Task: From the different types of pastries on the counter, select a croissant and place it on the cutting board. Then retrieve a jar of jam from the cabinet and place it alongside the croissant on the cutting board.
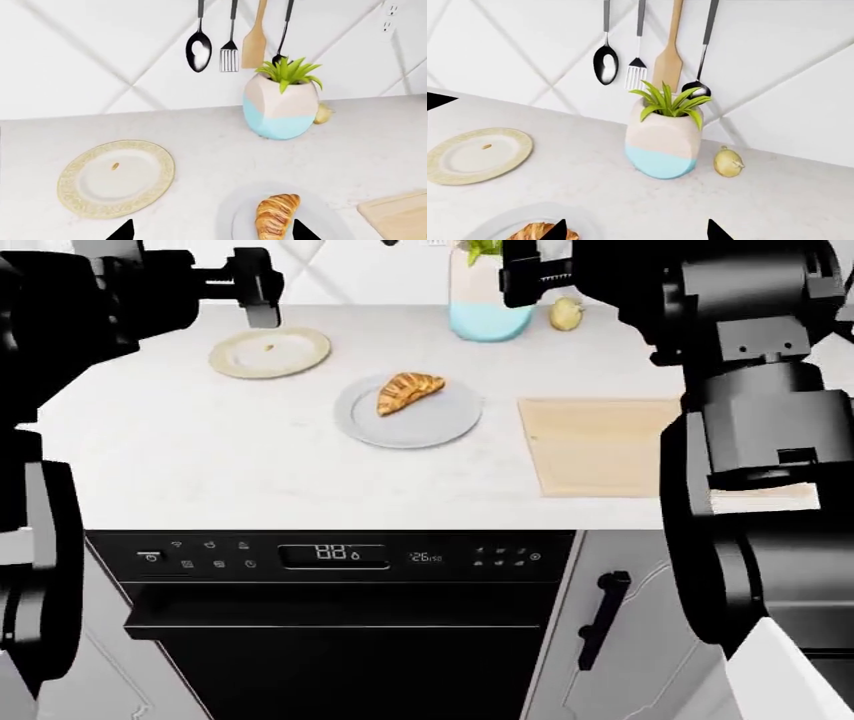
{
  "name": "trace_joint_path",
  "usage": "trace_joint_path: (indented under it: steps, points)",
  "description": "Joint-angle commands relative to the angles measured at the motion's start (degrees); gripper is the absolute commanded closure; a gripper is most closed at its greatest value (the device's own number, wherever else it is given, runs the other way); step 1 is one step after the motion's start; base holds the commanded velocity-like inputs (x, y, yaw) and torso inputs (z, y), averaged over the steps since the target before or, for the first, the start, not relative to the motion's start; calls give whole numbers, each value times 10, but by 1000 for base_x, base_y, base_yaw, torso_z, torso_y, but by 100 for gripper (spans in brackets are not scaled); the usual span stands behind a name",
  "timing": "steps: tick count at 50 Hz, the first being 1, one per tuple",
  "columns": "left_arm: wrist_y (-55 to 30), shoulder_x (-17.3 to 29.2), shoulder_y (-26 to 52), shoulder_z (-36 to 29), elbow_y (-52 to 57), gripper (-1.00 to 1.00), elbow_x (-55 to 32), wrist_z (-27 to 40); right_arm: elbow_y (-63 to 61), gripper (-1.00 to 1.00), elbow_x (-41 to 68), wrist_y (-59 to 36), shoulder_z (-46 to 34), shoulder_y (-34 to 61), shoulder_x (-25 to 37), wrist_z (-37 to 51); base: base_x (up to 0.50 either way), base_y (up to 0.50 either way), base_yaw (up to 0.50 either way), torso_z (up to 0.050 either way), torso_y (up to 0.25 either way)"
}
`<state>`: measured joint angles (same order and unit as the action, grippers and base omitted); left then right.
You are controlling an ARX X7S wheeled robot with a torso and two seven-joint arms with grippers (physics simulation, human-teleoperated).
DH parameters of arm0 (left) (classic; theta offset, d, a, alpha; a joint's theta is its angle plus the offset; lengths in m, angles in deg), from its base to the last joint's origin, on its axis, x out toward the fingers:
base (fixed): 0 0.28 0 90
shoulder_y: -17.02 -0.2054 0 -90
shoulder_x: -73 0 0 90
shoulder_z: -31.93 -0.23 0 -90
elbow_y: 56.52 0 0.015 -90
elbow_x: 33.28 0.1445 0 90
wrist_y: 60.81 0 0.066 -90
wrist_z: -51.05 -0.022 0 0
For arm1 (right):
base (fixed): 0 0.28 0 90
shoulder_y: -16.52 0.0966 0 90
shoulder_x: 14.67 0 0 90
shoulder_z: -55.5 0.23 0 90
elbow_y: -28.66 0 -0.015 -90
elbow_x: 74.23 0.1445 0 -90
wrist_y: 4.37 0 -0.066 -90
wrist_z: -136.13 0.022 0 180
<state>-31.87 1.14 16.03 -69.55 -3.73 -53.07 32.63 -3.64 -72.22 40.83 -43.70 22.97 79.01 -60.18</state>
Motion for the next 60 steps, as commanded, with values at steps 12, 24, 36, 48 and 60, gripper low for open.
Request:
trace_joint_path:
  steps: [12,24,36,48,60]
  points:
    - [-105,20,-1,-1,133,-100,-29,10,-211,-100,7,-153,-13,-31,41,-27,287,0,0,0,0]
    - [-108,26,1,-14,135,-100,-28,6,-226,-100,8,-157,-31,-32,37,-34,285,0,0,0,0]
    - [-121,23,-26,15,161,-100,-43,21,-274,-100,23,-195,-25,-53,49,-43,288,0,0,0,1]
    - [-127,21,-37,26,175,-100,-49,30,-271,-100,29,-187,-20,-58,43,-35,292,0,0,0,0]
    - [-128,20,-43,27,183,-100,-52,36,-287,-100,34,-196,-20,-63,50,-36,421,0,0,0,1]
